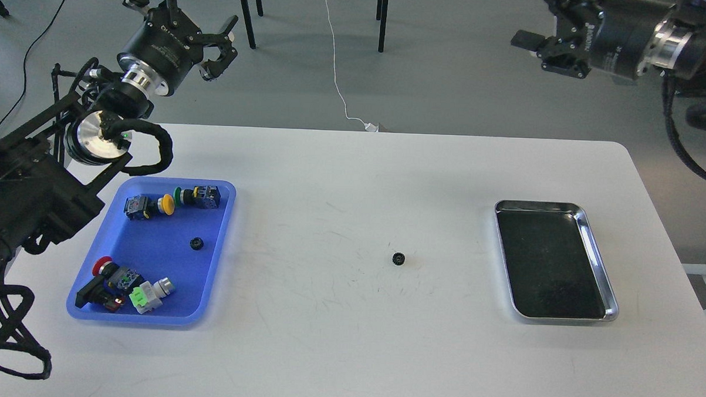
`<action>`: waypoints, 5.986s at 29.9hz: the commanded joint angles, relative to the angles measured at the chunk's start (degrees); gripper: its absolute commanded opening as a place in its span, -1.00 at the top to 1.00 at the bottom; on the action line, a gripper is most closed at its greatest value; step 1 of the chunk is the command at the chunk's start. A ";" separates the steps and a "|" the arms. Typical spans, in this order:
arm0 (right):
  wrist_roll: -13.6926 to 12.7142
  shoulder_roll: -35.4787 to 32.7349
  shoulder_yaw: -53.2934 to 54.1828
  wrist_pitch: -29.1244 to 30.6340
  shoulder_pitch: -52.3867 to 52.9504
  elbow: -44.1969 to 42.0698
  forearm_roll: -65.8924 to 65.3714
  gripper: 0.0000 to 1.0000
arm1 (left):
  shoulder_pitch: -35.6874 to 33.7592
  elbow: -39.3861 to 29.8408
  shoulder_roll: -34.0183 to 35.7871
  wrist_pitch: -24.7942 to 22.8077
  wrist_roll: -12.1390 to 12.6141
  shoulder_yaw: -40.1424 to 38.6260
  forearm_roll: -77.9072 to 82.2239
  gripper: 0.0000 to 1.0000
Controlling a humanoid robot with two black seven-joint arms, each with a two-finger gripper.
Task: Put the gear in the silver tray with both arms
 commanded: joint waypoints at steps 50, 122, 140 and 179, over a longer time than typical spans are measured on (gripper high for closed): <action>-0.08 40.62 -39.66 -0.02 -2.88 -15.12 -22.76 0.08 | 3.09 0.17 7.22 -6.39 -0.55 -0.80 -0.86 -0.96; 3.35 40.62 -39.22 -1.91 -4.38 -16.18 -23.11 0.48 | 4.76 0.26 9.15 -7.14 -0.64 -0.80 -0.42 -0.96; 3.35 40.62 -38.25 -1.91 -4.46 -16.53 -22.32 0.45 | 5.03 0.26 9.50 -7.14 -0.64 -0.71 -0.42 -0.96; 3.43 40.62 -38.51 -0.25 -5.87 -15.92 -22.23 0.18 | 6.34 0.35 10.29 -7.14 -0.82 -0.80 -0.42 -0.96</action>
